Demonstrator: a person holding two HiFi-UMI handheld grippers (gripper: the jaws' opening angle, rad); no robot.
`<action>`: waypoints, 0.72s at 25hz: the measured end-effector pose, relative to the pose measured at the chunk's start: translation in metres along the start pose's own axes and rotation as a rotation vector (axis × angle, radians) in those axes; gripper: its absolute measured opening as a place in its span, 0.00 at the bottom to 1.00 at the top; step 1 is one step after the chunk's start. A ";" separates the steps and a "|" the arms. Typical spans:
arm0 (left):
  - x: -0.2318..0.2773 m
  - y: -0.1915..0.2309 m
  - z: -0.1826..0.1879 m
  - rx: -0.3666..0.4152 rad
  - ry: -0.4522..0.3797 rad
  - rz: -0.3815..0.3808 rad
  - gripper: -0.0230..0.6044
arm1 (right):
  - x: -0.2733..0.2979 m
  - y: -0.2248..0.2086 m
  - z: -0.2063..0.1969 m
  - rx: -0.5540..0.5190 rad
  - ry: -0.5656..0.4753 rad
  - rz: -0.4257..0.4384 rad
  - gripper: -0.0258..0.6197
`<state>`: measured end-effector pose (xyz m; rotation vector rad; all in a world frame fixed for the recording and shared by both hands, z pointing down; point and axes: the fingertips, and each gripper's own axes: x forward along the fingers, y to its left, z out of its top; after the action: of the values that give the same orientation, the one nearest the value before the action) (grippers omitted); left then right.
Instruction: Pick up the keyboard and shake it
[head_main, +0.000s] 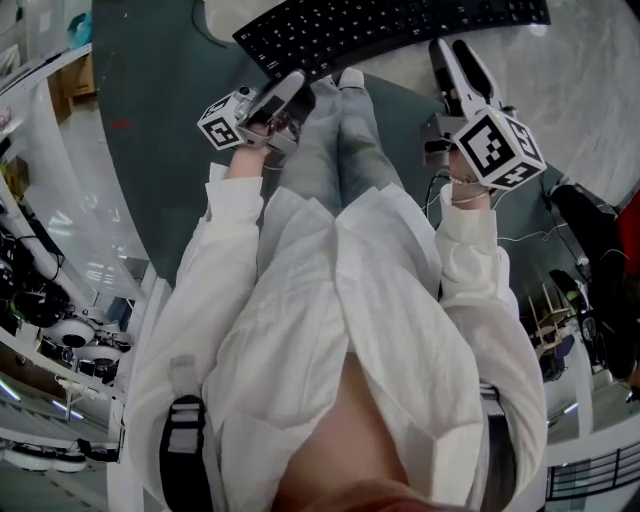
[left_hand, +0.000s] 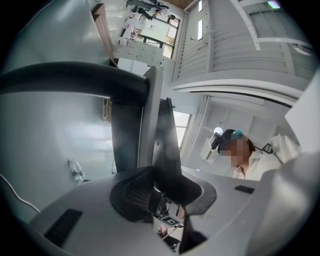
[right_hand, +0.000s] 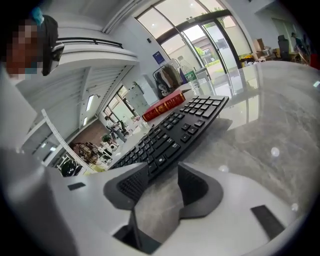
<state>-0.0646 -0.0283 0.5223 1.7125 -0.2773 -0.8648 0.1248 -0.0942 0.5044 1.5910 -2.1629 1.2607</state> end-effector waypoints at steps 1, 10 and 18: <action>0.001 0.000 0.001 0.008 0.001 -0.001 0.21 | 0.000 -0.001 0.001 0.005 -0.001 -0.002 0.30; 0.003 -0.001 0.003 0.027 -0.007 -0.016 0.21 | 0.003 -0.009 0.015 0.100 -0.029 0.031 0.37; 0.003 -0.002 0.003 0.025 -0.006 -0.020 0.21 | 0.013 -0.011 0.019 0.084 0.029 0.027 0.43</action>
<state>-0.0654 -0.0315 0.5189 1.7385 -0.2764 -0.8845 0.1345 -0.1181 0.5056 1.5688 -2.1474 1.3920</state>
